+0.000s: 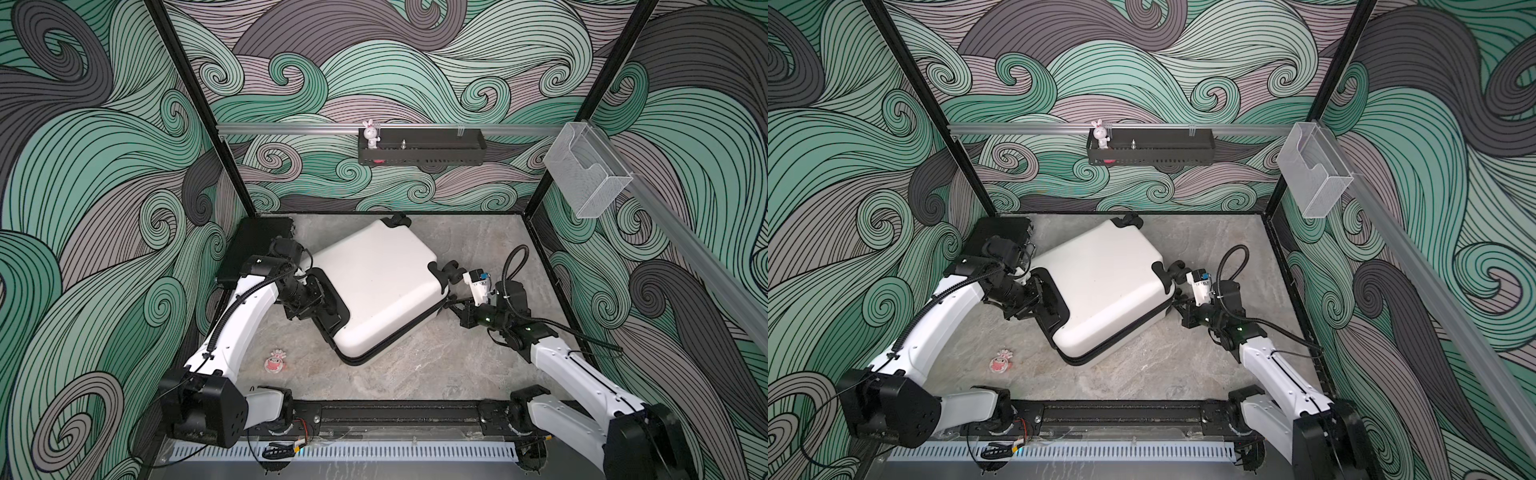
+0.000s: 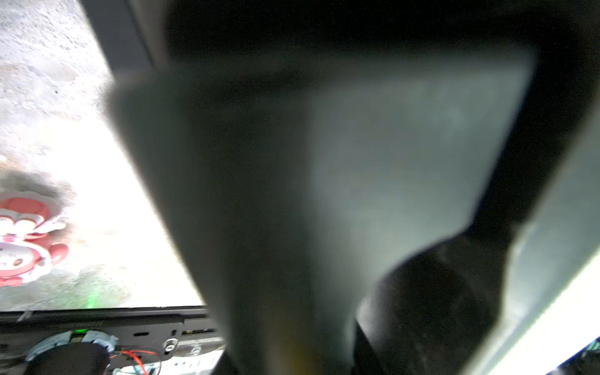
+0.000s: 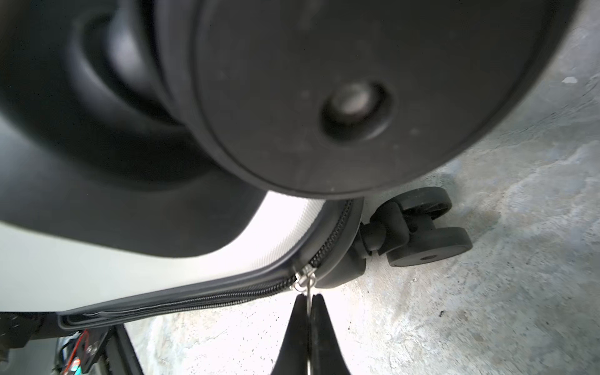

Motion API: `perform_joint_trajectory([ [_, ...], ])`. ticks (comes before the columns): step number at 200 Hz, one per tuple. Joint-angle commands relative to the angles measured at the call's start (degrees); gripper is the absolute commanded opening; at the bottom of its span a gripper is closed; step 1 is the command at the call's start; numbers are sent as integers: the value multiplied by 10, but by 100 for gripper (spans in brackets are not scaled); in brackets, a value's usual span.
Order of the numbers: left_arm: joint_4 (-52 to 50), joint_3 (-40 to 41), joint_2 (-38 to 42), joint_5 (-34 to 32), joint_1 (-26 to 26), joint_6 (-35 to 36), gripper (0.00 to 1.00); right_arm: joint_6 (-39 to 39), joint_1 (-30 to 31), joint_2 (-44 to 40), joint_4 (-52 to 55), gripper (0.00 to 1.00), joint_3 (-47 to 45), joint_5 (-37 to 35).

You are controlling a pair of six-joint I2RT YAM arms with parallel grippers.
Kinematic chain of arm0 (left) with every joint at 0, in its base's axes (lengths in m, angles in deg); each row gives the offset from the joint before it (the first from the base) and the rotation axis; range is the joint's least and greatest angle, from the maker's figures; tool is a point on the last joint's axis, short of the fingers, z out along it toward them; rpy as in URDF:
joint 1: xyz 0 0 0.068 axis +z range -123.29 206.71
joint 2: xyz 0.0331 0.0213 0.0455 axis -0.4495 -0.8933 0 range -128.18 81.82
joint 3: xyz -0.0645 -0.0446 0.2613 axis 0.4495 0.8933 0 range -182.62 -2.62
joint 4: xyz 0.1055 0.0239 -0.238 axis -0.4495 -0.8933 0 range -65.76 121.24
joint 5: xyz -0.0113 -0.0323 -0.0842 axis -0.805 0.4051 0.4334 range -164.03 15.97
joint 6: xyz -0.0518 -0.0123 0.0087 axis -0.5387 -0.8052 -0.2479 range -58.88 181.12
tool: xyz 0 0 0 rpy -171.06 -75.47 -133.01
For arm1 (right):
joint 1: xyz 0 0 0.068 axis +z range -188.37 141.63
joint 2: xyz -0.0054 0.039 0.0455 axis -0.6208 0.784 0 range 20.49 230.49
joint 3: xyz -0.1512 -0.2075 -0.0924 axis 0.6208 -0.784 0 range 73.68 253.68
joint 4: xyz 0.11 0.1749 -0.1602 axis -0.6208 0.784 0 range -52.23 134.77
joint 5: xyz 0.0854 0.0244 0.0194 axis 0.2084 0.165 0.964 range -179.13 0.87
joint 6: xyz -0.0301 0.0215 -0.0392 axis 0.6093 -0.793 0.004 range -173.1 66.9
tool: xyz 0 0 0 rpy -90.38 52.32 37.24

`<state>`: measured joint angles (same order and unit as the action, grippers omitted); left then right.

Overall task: Open the suitcase zippers
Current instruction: Unzip the zipper on the suitcase, then adjust the suitcase at the center of the board.

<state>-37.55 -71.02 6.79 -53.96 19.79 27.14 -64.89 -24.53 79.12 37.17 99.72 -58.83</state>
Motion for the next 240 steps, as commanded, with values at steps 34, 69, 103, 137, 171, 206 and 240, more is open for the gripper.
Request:
perform_joint_trajectory([
  [34,-38,-50,-61,-138,30,197,1,-1,-48,69,-66,0,37,24],
  [69,-34,-61,-84,-109,32,219,0,-15,-67,100,-117,0,32,-19],
  [103,-26,-47,-81,-58,31,252,0,-36,-79,185,-203,0,72,24],
  [137,-19,-46,-77,-53,31,258,0,-34,-76,235,-260,0,101,54],
  [171,14,-72,-90,-81,32,248,0,7,-35,166,-200,0,63,50],
  [206,61,-136,-145,-77,31,238,2,23,50,29,-112,0,-12,1],
  [240,104,-187,-205,-80,31,242,9,0,90,-81,-93,0,-76,-23],
])
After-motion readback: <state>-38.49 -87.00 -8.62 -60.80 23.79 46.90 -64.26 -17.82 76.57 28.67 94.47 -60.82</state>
